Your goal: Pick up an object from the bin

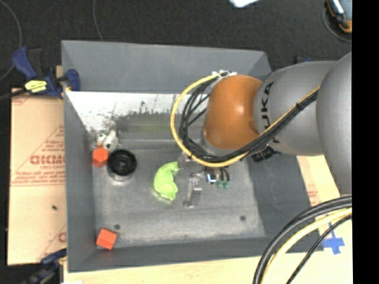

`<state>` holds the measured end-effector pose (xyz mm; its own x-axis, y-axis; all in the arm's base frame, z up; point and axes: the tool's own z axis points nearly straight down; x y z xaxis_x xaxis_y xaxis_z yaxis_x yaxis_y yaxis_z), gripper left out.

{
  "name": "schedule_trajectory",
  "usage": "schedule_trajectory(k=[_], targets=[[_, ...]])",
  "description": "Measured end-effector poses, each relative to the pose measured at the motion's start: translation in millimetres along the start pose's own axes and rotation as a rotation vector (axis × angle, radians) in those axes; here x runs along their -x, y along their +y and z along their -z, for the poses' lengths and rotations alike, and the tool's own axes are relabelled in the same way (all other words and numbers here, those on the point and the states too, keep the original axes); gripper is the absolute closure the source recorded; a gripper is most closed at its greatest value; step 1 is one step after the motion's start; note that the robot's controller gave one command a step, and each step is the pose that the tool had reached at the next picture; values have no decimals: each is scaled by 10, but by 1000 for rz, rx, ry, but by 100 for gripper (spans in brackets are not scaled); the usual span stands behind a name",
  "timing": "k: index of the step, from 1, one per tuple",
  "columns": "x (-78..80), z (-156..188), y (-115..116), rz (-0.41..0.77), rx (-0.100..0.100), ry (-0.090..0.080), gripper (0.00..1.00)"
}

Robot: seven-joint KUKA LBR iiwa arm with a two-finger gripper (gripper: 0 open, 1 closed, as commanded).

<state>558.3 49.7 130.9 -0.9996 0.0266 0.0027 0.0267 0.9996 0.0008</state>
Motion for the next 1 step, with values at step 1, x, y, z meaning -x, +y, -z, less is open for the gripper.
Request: schedule_trajectory(k=[1], targets=[[194, 158, 129, 160, -1, -14, 0]])
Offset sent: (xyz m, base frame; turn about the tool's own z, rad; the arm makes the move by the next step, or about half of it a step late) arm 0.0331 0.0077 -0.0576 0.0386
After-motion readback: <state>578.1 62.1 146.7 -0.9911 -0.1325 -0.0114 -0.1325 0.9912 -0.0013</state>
